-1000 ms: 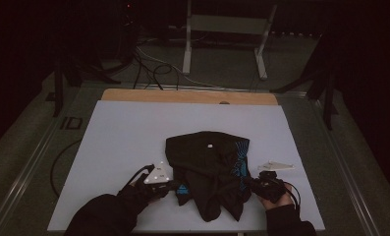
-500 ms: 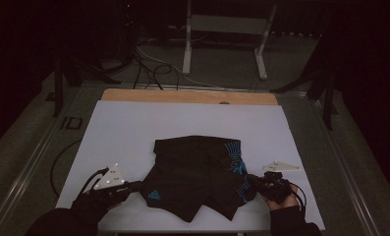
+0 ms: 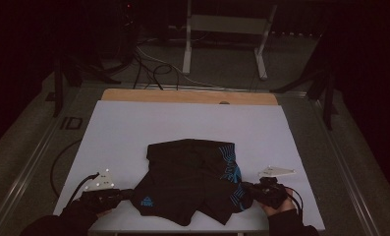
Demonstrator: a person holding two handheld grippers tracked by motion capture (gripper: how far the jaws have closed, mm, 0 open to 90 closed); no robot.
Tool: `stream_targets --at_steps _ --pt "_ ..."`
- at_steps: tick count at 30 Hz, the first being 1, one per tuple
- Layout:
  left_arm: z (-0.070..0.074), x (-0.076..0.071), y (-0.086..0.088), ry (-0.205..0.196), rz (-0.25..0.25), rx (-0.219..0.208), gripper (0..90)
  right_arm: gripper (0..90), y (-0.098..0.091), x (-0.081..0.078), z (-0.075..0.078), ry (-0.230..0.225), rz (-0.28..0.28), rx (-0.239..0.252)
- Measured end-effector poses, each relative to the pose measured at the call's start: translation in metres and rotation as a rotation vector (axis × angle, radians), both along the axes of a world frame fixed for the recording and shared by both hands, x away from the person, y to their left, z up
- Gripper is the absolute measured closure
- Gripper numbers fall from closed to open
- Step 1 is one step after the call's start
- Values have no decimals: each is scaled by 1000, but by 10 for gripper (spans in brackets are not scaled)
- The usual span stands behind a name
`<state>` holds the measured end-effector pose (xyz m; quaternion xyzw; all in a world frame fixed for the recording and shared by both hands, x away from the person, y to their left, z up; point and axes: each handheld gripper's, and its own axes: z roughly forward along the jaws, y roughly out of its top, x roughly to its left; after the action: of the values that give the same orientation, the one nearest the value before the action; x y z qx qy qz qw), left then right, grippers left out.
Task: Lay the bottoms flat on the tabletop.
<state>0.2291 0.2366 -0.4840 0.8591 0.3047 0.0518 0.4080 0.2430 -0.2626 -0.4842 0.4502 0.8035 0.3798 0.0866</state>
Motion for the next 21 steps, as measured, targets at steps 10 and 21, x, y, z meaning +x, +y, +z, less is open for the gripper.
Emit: stream_targets --at_steps 10,21 --pt "11 21 4 13 51 -68 354 230 -6 18 18 -83 39 125" --pt "7 61 -1 -50 94 -177 210 196 -5 64 11 -139 17 142"
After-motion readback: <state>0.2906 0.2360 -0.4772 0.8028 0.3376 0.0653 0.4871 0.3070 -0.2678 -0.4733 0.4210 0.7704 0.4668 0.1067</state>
